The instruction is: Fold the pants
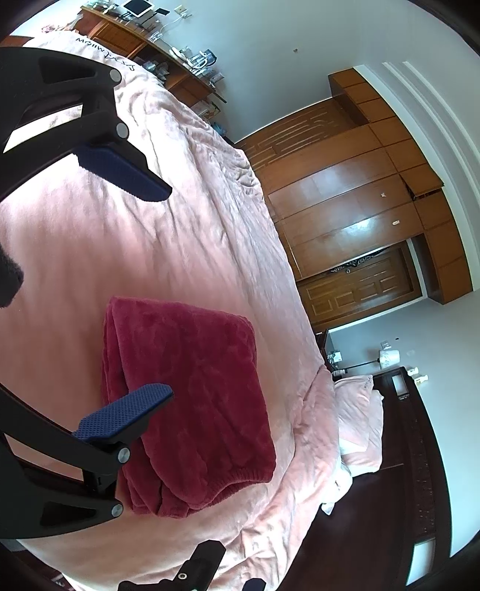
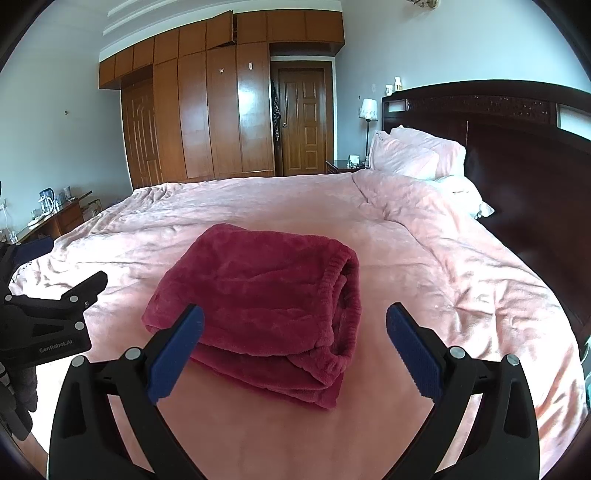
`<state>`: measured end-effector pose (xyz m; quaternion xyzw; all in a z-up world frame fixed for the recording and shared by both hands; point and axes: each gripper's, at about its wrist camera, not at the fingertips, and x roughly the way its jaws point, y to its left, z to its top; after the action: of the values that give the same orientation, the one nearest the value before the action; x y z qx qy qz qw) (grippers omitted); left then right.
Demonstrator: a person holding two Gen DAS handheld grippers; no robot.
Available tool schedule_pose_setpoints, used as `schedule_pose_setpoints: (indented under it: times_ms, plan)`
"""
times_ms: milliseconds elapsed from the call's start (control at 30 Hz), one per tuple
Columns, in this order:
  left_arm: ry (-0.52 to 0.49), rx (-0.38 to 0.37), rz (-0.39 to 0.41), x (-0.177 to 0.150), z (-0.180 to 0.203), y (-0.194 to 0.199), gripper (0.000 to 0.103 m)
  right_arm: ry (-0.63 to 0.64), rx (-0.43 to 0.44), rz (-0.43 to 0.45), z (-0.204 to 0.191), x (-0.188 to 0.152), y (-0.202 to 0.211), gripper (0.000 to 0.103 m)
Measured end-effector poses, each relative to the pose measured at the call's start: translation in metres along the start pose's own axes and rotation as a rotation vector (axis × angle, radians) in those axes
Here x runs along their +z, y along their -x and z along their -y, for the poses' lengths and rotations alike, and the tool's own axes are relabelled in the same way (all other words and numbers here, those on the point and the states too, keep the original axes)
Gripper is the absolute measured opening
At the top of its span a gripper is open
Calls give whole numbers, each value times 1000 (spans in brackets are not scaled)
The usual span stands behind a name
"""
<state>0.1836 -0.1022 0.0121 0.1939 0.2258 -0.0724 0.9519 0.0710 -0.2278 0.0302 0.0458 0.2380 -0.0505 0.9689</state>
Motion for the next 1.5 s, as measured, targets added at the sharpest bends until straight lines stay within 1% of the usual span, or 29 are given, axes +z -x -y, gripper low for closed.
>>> schedule_pose_setpoints:
  times_ms: [1133,1367,1500]
  plan:
    - [-9,-14,-8,1,2,-13,98,1,6,-20,9,-4,-11,100]
    - [-17,-18,9,-1,3,-14,98,3,6,-27,11,-7,-14,100]
    - [-5,-25,-9,-3,2,-18,98,3,7,-30,11,-8,-15,100]
